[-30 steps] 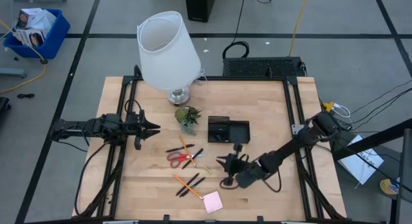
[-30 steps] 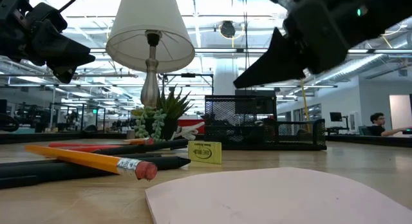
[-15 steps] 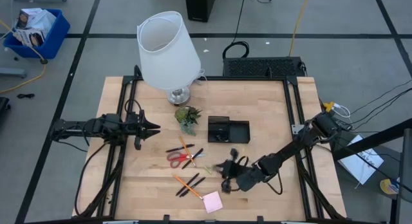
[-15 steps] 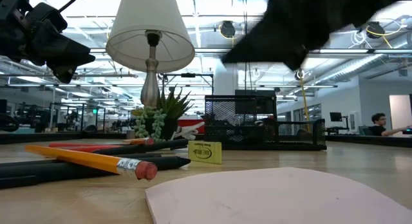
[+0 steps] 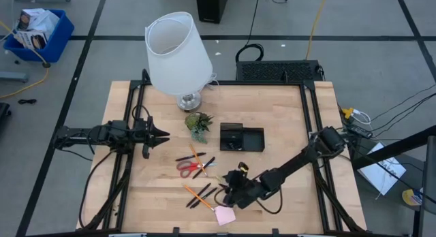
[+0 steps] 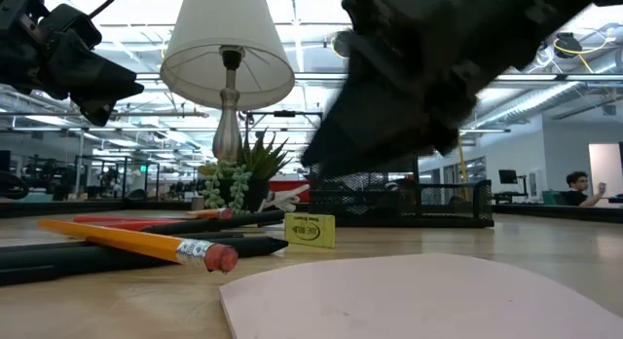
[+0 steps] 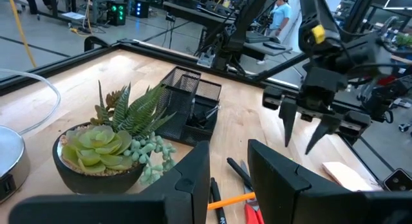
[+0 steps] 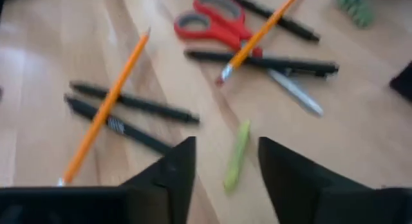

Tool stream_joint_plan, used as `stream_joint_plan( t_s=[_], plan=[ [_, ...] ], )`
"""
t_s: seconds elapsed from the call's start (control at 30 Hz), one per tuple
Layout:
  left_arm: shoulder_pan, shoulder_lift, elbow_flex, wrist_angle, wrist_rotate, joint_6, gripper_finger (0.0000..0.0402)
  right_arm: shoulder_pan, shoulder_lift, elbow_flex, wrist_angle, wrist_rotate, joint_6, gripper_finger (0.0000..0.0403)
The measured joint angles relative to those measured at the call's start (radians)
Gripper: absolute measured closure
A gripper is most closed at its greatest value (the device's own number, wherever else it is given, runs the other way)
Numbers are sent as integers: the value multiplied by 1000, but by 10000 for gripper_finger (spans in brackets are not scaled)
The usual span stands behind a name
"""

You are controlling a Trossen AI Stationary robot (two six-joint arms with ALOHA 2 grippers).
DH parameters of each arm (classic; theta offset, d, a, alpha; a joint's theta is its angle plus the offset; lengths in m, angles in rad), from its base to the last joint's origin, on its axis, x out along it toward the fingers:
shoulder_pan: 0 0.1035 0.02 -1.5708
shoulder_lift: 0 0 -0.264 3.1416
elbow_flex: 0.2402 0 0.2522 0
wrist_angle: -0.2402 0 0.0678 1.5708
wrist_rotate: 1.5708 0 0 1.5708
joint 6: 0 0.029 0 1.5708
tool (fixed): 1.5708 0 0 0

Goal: Pick and place office supplies into organizer
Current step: Put the green eraser into the desk organizer

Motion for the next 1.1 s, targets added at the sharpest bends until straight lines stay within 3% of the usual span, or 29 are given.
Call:
stream_joint_plan(
  t_s=[0.17,0.33,0.83,1.1],
  plan=[
    [0,0,0,0,0,0,293,-1,12,22,17,20,-17,166],
    [0,0,0,0,0,0,293,-5,62,19,-5,20,20,143],
    [0,0,0,1,0,0,293,-29,115,20,11,-3,16,177],
    [0,0,0,0,0,0,293,-34,116,20,10,-5,-12,225]
  ],
)
